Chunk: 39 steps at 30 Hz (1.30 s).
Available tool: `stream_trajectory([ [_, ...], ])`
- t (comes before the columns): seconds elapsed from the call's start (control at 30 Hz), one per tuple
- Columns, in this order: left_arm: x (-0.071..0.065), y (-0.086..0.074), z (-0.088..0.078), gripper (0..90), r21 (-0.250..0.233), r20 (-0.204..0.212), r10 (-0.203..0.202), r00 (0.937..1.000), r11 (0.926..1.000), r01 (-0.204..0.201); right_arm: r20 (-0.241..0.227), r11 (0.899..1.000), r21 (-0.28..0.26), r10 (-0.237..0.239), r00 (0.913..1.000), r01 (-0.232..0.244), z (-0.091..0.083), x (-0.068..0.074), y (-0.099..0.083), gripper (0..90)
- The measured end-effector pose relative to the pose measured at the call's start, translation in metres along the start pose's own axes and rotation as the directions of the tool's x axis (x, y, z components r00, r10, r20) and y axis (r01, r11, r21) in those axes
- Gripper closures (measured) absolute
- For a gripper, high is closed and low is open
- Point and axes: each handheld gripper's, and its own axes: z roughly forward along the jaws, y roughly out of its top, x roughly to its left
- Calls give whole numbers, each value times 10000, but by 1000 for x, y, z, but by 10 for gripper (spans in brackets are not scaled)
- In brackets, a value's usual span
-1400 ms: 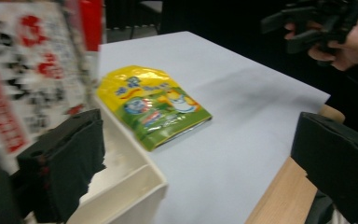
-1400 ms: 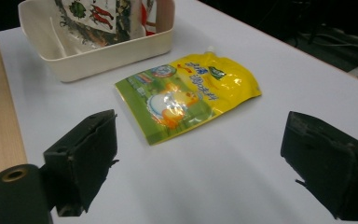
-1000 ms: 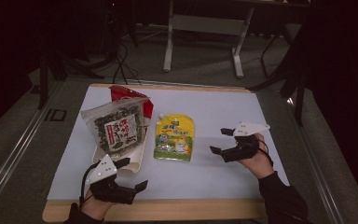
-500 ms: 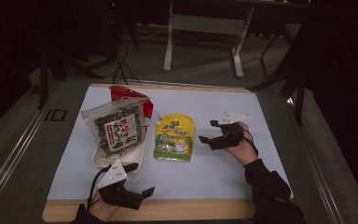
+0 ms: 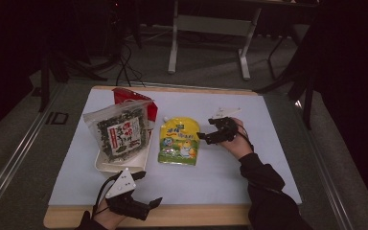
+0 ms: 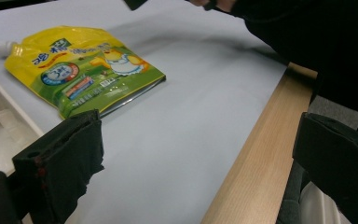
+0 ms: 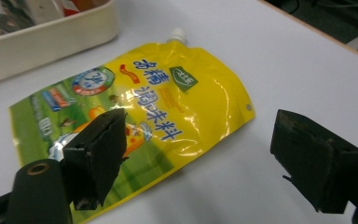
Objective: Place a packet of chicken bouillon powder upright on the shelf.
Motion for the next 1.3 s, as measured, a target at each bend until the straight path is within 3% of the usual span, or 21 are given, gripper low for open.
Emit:
stream_trajectory([
  [0.53, -6, -6, 8, 30, 341, 300, 152, 9994, 9993, -163, 35, 9965, 814, 171, 9998, -173, 52, -13, 3, 191],
  [0.87, -6, -8, 10, 30, 470, 397, 228, 9989, 9986, -247, -88, 9889, 1423, 438, 9990, -421, 84, -22, 10, 101],
  [0.93, -6, -8, 11, 30, 497, 416, 244, 9988, 9984, -265, 172, 9871, 1554, 368, 9992, -390, 90, -24, 10, 95],
  [1.0, -6, -8, 11, 30, 511, 440, 247, 9987, 9983, -269, 128, 9856, 1627, 441, 9989, -456, 94, -26, 11, 87],
  [1.1, -6, -9, 11, 30, 521, 440, 237, 9987, 9983, -260, 101, 9815, 1910, 121, 9999, -138, 99, -28, 11, 88],
  [1.3, -7, -9, 13, 30, 567, 485, 265, 9985, 9980, -292, 93, 9804, 1932, 366, 9993, -377, 99, -26, 9, 133],
])
